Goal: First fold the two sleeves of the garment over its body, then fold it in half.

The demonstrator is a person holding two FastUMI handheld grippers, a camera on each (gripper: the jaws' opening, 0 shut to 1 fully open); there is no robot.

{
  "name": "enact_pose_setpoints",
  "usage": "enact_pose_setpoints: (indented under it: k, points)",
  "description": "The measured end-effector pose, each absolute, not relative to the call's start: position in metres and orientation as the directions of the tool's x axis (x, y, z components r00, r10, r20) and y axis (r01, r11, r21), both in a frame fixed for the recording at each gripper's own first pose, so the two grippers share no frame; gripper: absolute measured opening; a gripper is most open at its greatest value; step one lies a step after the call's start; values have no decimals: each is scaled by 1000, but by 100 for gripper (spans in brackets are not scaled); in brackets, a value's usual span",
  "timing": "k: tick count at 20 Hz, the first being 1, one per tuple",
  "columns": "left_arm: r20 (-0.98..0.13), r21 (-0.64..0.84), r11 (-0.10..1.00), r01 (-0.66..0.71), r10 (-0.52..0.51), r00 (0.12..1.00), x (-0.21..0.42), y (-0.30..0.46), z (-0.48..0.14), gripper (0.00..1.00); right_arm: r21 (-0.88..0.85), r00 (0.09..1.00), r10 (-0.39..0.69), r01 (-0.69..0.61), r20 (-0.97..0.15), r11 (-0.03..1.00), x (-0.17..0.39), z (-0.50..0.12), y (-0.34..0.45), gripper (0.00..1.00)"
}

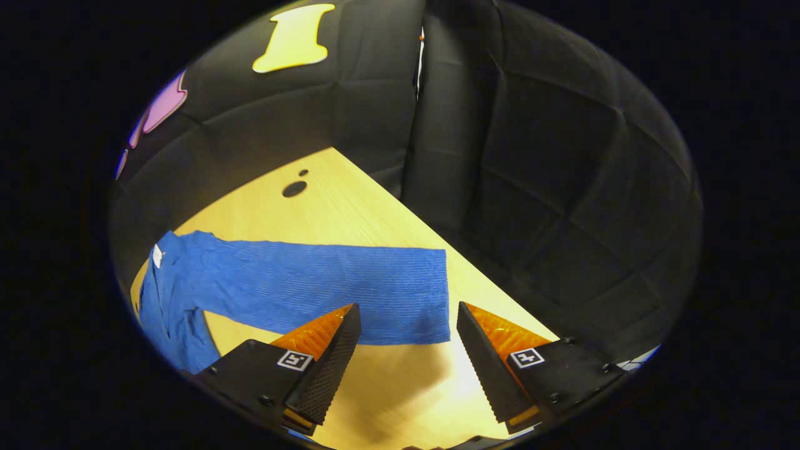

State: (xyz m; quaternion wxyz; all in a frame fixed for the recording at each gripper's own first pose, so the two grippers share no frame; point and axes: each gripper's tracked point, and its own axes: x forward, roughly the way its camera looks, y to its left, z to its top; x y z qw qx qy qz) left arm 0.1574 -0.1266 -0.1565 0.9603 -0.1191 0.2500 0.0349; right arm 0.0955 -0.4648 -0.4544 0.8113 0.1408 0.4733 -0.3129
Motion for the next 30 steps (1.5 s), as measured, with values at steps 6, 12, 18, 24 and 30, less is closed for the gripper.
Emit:
enact_pose_setpoints:
  k: [6,12,18,24,30]
  points:
    - [-546,-195,978,-74,-46,836,151,-163,-169,82,-61,231,-329,729,-916,681,87,-496,-489,100]
    - [-563,-203,977,-60,-66,824,151,-178,-172,83,-30,265,-281,677,-922,736,103,-496,-477,59]
    - [-561,-239,967,-92,-60,825,146,-177,-166,83,59,335,-206,634,-919,771,116,-502,-468,7]
    - [-581,-238,965,-108,-52,812,132,-173,-169,83,149,363,-148,672,-920,725,118,-500,-466,1]
    - [-588,-214,972,-100,-47,807,125,-171,-166,83,238,475,-124,629,-871,740,145,-467,-437,1]
